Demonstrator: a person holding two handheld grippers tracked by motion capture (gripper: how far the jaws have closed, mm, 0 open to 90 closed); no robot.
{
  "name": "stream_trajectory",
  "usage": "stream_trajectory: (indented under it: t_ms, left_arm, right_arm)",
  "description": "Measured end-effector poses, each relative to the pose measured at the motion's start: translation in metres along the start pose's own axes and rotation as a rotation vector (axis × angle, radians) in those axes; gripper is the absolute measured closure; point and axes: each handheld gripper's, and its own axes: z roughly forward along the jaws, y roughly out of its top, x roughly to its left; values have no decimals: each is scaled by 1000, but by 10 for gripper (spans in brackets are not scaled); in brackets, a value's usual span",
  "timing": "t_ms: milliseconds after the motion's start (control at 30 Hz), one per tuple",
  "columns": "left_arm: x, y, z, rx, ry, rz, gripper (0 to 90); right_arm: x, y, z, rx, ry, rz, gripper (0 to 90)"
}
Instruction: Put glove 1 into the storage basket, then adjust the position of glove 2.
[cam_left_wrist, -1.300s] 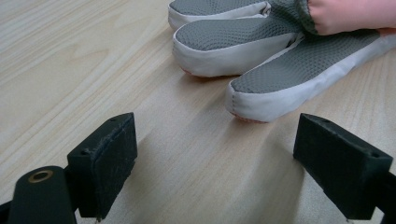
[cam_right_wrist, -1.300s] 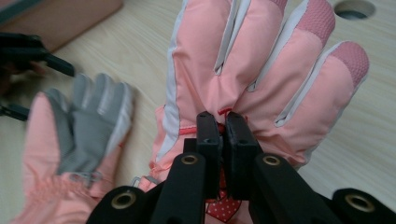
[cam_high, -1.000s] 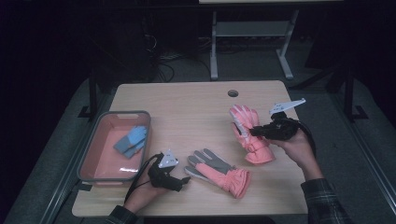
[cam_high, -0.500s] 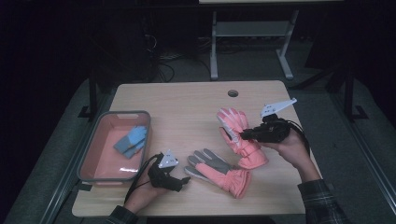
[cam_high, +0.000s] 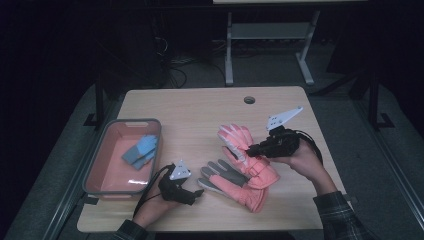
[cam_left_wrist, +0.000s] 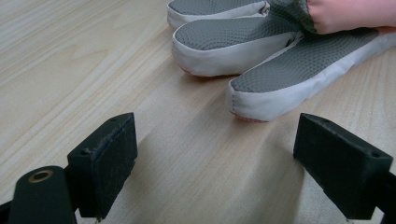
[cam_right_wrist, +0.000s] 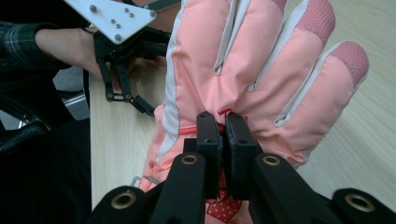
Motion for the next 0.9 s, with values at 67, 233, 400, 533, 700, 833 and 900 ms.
stream_trajectory:
  t_ms: [67, 233, 400, 533, 700, 833, 900]
  left_arm:
    - [0, 0, 0, 1, 2, 4, 127]
    - [0, 0, 0, 1, 2, 6, 127]
    - [0, 0, 0, 1, 2, 4, 127]
    - [0, 0, 0, 1, 1, 4, 127]
    - [0, 0, 0, 2, 1, 5, 127]
    - [0, 0, 0, -4, 0, -1, 127]
    - [0, 0, 0, -3, 0, -1, 127]
  right_arm:
    - [4, 2, 1, 4, 18, -12, 861]
    - [14, 9, 9, 39, 48, -63, 860]
    - [19, 12, 28, 116, 86, -95, 859]
    - [21, 13, 40, 181, 120, -130, 858]
    - [22, 14, 46, 236, 130, -153, 856]
    - [18, 13, 57, 272, 109, -153, 853]
    - [16, 10, 65, 283, 116, -151, 849]
